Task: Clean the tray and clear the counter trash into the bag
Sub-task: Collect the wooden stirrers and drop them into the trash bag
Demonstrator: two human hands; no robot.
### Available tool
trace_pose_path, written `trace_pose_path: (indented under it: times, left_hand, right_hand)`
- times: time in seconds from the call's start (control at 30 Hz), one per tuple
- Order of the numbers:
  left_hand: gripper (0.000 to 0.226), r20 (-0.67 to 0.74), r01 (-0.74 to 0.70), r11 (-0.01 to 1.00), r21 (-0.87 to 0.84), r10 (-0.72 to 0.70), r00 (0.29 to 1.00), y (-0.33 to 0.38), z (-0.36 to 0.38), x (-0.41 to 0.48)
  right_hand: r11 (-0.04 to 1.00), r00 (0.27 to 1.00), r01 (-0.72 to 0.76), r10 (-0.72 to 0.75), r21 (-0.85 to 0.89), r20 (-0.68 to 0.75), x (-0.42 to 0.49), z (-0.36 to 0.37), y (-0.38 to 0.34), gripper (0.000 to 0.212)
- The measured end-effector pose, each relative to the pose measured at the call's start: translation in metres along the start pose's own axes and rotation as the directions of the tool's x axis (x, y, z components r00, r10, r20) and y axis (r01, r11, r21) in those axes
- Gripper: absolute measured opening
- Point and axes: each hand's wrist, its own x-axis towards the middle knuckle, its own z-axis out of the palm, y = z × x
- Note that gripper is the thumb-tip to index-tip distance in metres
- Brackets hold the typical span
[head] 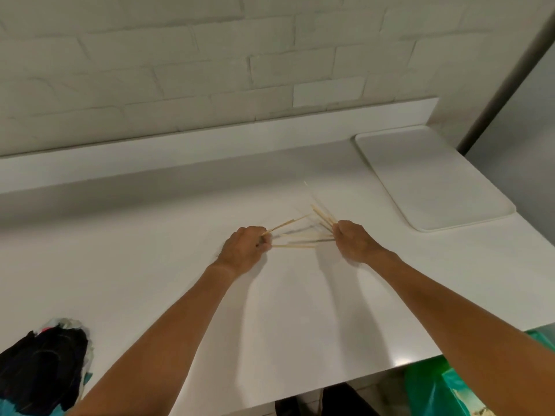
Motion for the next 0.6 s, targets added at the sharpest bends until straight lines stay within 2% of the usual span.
trace_pose_path:
  times: [0.13, 0.27, 0.33, 0.47, 0.6]
  left_hand:
    - [0.01, 0.084, -0.038, 0.968, 0.249, 0.017, 0.996, 0.006, 0.002, 0.001]
    - [0.015, 0.112, -0.076, 0.925, 0.371, 0.037, 0.993, 0.009, 0.008, -0.005]
    - [0.014, 0.1, -0.052, 0.942, 0.332, 0.02, 0.995, 0.007, 0.007, -0.007]
    - [0.018, 0.156, -0.003, 0.985, 0.17, -0.024, 0.987, 0.009, 0.001, 0.0]
    - [0.02, 0.231, -0.076, 0.992, 0.104, 0.05, 0.972, 0.039, 0.0, 0.012]
  right_hand:
    - [0.998, 0.997, -0.066, 0.066, 0.025, -0.027, 0.0, -0.002, 0.003, 0.035]
    - [0.996, 0.996, -0.082, 0.082, 0.032, -0.017, -0.007, -0.002, -0.004, 0.033]
    - [0.994, 0.995, -0.103, 0.102, 0.043, 0.019, -0.01, -0.005, -0.008, 0.027]
    - [0.994, 0.994, -0.103, 0.1, 0.046, 0.05, -0.016, -0.013, -0.005, 0.03]
    - [0.984, 0.993, -0.118, 0.114, 0.134, 0.036, -0.029, -0.02, 0.012, 0.034]
